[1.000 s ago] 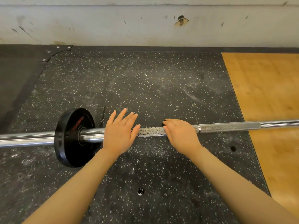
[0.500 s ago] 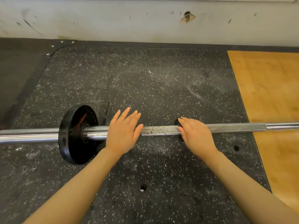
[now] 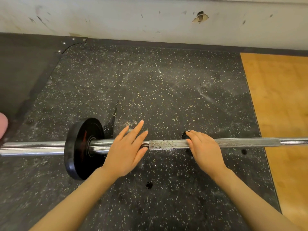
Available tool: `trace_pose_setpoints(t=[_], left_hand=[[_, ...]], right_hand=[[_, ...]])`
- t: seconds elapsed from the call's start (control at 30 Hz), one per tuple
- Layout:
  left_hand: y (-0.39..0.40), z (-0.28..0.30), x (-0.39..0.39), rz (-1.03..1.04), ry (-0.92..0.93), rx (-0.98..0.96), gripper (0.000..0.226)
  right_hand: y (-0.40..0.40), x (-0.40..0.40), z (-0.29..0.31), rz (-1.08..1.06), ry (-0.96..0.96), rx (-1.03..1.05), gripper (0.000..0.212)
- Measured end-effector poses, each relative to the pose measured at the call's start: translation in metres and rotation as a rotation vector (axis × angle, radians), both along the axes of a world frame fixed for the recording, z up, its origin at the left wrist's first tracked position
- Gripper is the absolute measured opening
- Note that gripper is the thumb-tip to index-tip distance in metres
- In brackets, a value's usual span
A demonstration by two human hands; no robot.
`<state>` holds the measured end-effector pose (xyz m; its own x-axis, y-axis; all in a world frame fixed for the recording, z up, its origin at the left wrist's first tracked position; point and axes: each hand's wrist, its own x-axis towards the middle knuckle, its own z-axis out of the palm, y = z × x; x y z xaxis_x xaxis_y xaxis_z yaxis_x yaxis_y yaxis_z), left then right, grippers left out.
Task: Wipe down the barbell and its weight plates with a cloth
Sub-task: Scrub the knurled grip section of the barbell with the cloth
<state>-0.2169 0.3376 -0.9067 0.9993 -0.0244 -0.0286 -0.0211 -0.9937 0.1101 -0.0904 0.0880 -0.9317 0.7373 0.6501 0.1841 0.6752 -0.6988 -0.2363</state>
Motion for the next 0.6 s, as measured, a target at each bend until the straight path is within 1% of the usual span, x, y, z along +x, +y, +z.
trace_pose_setpoints(t=[0.17, 0.23, 0.33, 0.43, 0.53, 0.6], left_hand=[[0.005, 0.010, 0.003, 0.107, -0.006, -0.019, 0.059], [-0.002, 0.008, 0.004, 0.058, 0.010, 0.019, 0.058], [-0.010, 0.003, 0.006, -0.076, 0.079, 0.118, 0.057], [-0.007, 0.003, 0.011, -0.155, 0.094, 0.179, 0.051], [-0.003, 0.006, 0.021, -0.195, 0.158, 0.189, 0.051], [-0.004, 0.003, 0.028, -0.208, 0.189, 0.177, 0.051]], right_hand=[[0.019, -0.018, 0.002, 0.038, 0.049, 0.003, 0.029], [0.029, -0.023, 0.003, 0.049, 0.064, 0.010, 0.029], [0.035, -0.027, 0.003, 0.022, 0.084, 0.021, 0.027], [0.034, -0.025, 0.003, 0.028, 0.122, 0.000, 0.030], [0.034, -0.022, 0.003, 0.048, 0.175, -0.046, 0.038], [0.033, -0.021, 0.003, 0.043, 0.186, -0.048, 0.039]])
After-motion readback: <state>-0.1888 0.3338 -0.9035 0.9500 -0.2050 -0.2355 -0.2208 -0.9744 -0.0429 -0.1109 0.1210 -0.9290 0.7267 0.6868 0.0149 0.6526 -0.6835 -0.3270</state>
